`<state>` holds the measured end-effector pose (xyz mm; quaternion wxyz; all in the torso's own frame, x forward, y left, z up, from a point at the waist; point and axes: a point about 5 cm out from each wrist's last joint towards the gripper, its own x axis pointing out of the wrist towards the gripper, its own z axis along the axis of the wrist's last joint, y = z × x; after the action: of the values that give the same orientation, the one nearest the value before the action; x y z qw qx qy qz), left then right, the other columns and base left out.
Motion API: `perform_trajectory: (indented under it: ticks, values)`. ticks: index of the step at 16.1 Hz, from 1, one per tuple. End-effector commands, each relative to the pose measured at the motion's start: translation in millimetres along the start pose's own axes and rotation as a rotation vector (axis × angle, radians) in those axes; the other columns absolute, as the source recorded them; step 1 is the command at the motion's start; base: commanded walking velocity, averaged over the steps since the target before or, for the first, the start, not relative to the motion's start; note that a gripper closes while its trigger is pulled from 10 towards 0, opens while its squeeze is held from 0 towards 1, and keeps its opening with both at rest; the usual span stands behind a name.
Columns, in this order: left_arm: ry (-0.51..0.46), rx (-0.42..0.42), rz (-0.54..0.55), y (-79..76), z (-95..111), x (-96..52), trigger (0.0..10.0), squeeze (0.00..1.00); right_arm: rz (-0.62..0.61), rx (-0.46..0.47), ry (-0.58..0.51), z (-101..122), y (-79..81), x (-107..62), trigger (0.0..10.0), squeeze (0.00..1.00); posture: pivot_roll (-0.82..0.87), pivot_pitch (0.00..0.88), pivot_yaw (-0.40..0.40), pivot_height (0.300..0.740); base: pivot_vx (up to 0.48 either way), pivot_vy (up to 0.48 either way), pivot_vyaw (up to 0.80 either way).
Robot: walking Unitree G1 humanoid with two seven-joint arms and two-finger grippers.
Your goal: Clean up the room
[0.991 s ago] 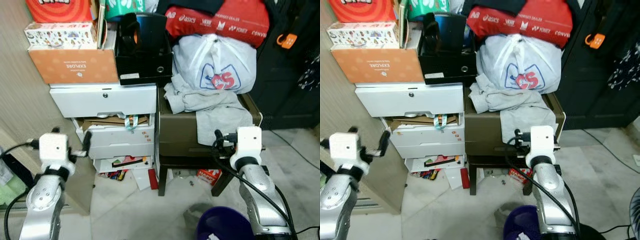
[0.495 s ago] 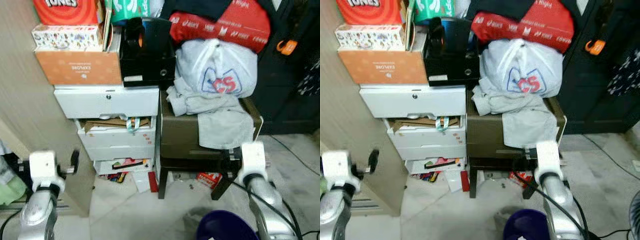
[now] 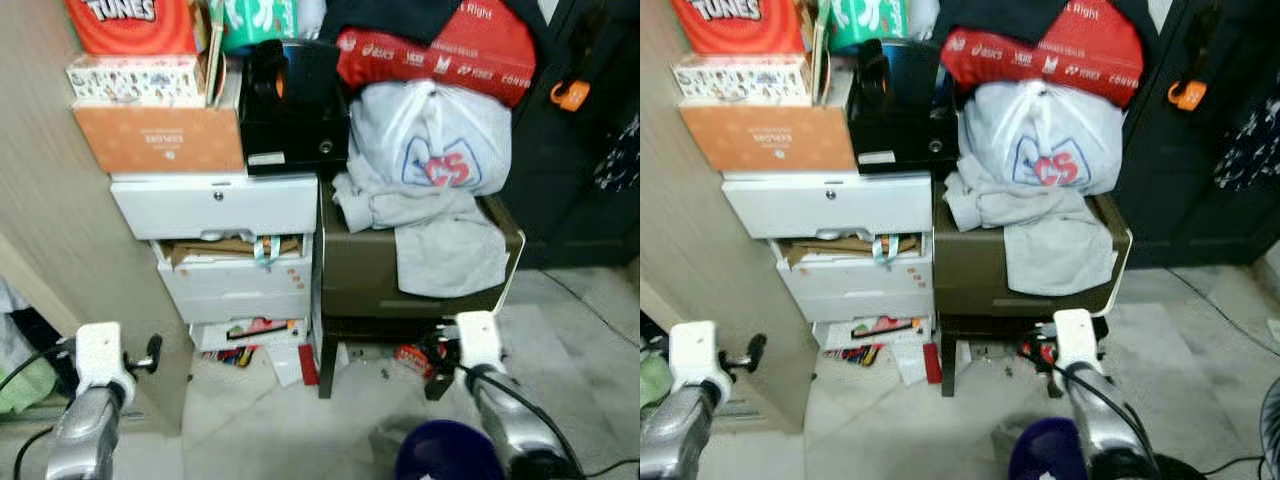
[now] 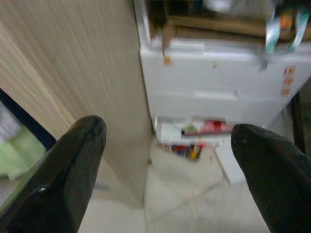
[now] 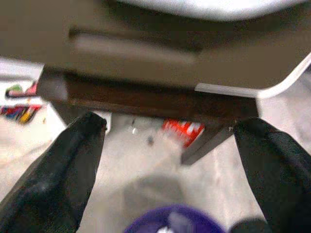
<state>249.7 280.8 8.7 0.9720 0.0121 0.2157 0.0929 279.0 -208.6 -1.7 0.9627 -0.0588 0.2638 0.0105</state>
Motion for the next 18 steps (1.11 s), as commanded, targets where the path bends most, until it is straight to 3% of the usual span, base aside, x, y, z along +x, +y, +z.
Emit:
perform_trajectory:
  ticks: [1,3,8,10,14,18]
  values:
    - [0.092,0.004,-0.020,-0.8,-12.1,1.5,10.0,0.00,0.000,0.015,0.041,-6.5,2.7,1.8,10.0,0.00,0.01,0.063,0.001,0.740,0.000,0.000,0.00]
    - [0.253,0.015,-0.035,-5.2,-32.2,1.6,10.0,0.00,0.014,0.074,0.140,-17.9,16.3,4.9,10.0,0.00,0.03,0.065,-0.003,0.740,0.000,0.000,0.00]
    - [0.408,0.005,-0.030,-13.6,-61.7,-7.9,10.0,0.00,-0.023,0.127,0.220,-32.6,19.1,2.9,10.0,0.00,0.02,0.057,0.000,0.740,0.000,0.000,0.00]
    - [0.476,0.031,-0.001,-12.9,-76.7,-16.4,10.0,0.00,-0.026,0.112,0.294,-53.4,15.7,-5.7,10.0,0.00,0.03,0.055,-0.003,0.740,0.000,0.000,0.00]
    - [0.500,-0.003,0.093,1.8,-87.4,-26.3,10.0,0.00,-0.071,0.123,0.336,-70.7,3.7,-15.3,10.0,0.00,0.02,0.051,-0.010,0.740,0.000,0.000,0.00]
    - [0.495,0.010,0.131,15.9,-85.7,-28.7,10.0,0.00,-0.079,0.080,0.331,-70.8,6.5,-15.1,10.0,0.00,0.03,0.053,-0.024,0.740,0.000,0.000,0.00]
